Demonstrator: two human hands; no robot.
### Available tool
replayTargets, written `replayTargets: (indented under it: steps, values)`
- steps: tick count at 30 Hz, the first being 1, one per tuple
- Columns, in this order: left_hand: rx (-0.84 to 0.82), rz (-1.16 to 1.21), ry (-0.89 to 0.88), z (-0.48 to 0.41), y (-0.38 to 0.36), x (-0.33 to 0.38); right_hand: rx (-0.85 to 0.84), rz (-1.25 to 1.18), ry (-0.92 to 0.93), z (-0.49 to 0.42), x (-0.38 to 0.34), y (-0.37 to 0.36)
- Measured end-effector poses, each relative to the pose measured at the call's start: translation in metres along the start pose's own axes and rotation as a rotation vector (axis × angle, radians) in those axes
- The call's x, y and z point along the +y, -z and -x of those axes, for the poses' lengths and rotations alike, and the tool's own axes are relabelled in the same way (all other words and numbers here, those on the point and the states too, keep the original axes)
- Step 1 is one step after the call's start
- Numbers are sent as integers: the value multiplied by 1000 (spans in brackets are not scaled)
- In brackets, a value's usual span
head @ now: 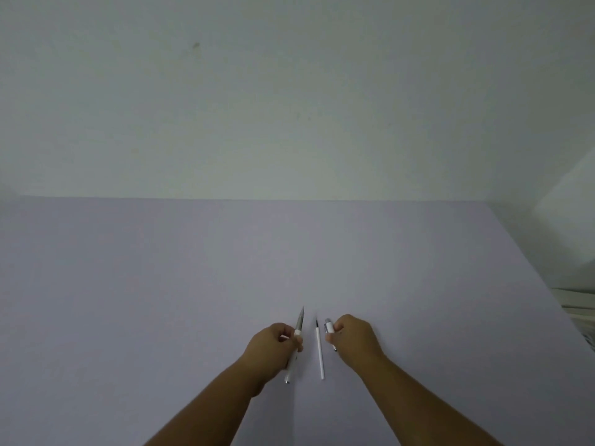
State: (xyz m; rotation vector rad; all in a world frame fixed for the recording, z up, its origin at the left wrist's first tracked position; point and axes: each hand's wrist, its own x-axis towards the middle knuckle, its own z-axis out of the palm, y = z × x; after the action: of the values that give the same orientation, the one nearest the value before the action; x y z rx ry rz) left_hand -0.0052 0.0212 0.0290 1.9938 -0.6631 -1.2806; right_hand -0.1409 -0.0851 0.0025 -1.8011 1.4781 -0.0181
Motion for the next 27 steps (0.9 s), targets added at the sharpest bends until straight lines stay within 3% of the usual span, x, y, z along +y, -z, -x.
replayTargets:
  steps: [11, 15, 19, 23, 27]
  values:
    - [44, 24, -27, 8, -3, 2, 10, -6, -31, 3, 10, -8]
    - [40, -17, -65, 14, -3, 8, 97, -38, 42, 10, 1, 3]
    - [50, -125, -168, 22, -3, 14, -103, -431, -1, 27, -29, 17]
    - [111, -264, -278, 27, -2, 18, -132, -541, 82, 38, -44, 19]
    - [-4, -83, -216, 33, 10, 25, -185, -743, 154, 41, -50, 25]
